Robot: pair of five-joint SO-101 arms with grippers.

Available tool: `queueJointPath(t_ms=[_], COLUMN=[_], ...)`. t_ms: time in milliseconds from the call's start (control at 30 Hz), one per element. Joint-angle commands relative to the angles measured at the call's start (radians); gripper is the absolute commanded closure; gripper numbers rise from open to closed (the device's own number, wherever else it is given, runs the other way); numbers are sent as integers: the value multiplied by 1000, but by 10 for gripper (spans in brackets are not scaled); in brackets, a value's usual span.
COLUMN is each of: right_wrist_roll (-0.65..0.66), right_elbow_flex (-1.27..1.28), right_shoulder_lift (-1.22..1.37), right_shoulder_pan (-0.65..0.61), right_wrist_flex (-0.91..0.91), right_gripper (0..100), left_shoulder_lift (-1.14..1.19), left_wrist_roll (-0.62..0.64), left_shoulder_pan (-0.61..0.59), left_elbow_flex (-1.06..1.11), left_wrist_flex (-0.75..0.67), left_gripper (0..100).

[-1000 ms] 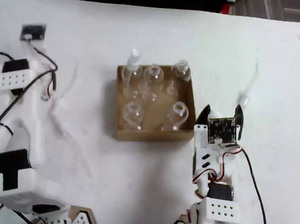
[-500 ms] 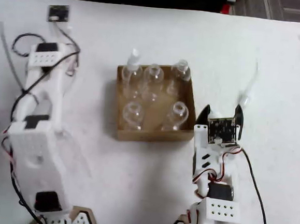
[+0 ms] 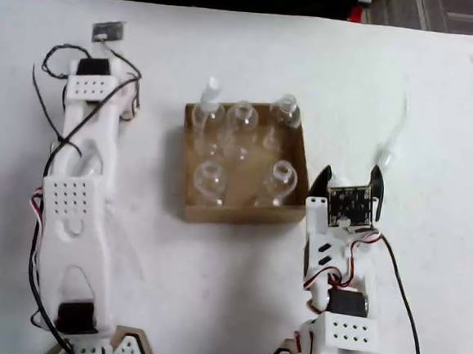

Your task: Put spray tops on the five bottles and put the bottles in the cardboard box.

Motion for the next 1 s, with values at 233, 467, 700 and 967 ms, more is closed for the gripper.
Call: queueJointPath(t_ms=[233,467,700,967], right_wrist_roll=[14,14,14,14], right_elbow_flex=[-3,-3,-3,-3], right_shoulder_lift=[-5,-5,-5,-5], right_shoulder_pan=[-13,-13,-13,-13], right_wrist_flex=[-22,-21,-21,-19], right_gripper=[738,738,738,738], left_shoulder_lift=[162,216,213,85], left_wrist_roll=[-11,-44,-94,-106], left_shoulder_pan=[-25,35,79,87], left_elbow_flex=[-364,-483,-439,-180], left_wrist_flex=[126,282,359,359], left_gripper=[979,979,979,979])
